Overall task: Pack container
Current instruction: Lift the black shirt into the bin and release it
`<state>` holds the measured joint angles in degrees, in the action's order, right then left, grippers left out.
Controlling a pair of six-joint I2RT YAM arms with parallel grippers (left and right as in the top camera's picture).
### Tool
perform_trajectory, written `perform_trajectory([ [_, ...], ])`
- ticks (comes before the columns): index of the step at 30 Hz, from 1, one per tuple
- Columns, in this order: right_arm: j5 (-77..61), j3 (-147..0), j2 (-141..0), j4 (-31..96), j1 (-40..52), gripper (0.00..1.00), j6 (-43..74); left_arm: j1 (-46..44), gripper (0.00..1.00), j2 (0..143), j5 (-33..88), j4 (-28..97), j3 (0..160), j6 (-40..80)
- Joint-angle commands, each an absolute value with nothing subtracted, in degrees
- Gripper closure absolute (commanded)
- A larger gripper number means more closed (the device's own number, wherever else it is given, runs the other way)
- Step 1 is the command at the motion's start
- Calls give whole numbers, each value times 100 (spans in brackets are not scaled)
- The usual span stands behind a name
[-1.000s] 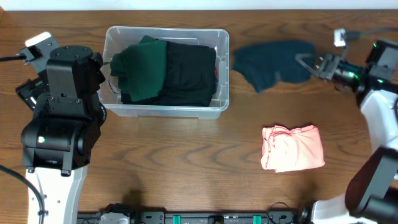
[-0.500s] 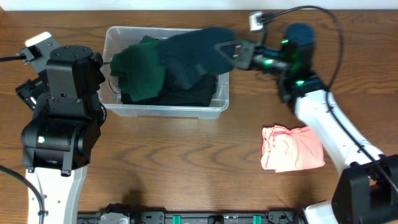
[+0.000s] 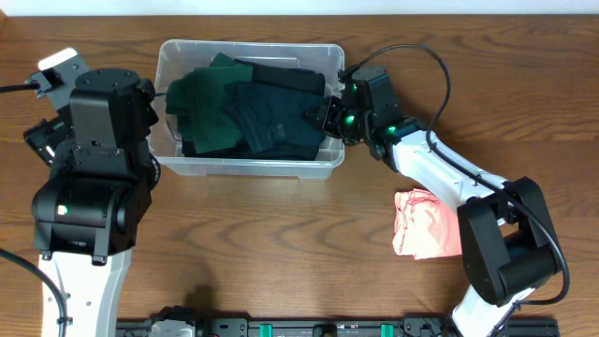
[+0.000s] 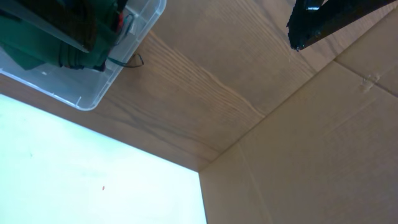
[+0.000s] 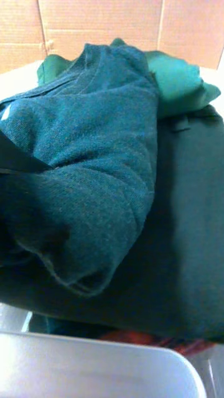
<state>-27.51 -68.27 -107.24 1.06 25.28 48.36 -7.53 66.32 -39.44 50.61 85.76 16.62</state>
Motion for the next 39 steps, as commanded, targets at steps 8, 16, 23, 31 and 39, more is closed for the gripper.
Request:
perform_trajectory([
  [8,-2545,-6772,-10541,217,2744,98,4254,-731,2,6628,-4075,5057,8619,1632],
  [16,-1358,-6772,-9553,1286,2738,99,3732,-731,2,6628,-4075,5057,8619,1632],
  [23,-1186,-6772,-9524,1809,2786,99,3310,-731,2,6628,-4075,5057,8619,1632],
  [31,-1223,-6772,-10215,1627,3148,92,3247,-731,2,6628,-4075,5057,8619,1632],
  [39,-642,-6932,-9568,1623,3083,47,2418,-731,2,6628,-4075,5057,8621,1632],
])
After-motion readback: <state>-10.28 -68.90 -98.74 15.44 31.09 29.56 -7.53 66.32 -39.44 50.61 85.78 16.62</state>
